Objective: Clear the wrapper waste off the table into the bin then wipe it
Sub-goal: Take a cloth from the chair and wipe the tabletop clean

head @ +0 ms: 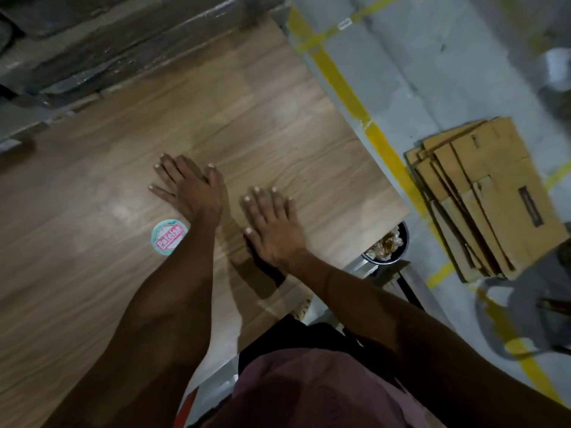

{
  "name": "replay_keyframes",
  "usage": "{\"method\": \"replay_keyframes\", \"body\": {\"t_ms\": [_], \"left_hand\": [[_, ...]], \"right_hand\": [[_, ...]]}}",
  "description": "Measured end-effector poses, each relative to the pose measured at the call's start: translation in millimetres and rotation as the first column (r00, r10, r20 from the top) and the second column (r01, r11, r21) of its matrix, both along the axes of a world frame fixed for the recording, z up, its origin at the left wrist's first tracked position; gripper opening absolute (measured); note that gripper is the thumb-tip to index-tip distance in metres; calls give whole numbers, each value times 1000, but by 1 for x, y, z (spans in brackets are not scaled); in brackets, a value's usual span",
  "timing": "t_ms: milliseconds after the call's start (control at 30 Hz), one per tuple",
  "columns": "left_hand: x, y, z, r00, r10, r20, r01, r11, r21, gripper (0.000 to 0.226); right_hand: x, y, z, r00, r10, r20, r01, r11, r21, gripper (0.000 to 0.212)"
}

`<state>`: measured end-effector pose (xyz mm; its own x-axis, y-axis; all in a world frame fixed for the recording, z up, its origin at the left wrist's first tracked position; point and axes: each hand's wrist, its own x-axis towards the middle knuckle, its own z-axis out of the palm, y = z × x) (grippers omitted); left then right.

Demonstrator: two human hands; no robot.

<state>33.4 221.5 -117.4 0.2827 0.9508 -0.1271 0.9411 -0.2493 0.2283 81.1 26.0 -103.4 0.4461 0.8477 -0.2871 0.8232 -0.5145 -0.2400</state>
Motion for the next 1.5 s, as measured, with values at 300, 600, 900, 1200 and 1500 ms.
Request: {"method": "replay_keyframes", "body": {"t_ms": [300, 600, 900, 1200, 1500], "left_hand": [[8, -7, 2, 997, 65, 34, -68, 993, 96, 60], [7, -7, 4, 991, 118, 65, -125, 987, 103, 66], [11, -4, 7, 988, 145, 48, -149, 985, 86, 64], [12, -4, 6, 981, 171, 90, -179, 980, 90, 67], [11, -3, 4, 982, 174, 70, -180, 980, 85, 66]], "right_hand": [[84, 42, -12, 824, -562, 73, 559, 827, 60, 70], [98, 89, -11, 989, 118, 86, -123, 991, 54, 66], [93, 162, -8, 986, 162, 37, -164, 985, 58, 70], [141, 231, -13, 986, -164, 15, 161, 979, 125, 68], [150, 269, -17, 931, 350, 106, -363, 920, 149, 65]]}}
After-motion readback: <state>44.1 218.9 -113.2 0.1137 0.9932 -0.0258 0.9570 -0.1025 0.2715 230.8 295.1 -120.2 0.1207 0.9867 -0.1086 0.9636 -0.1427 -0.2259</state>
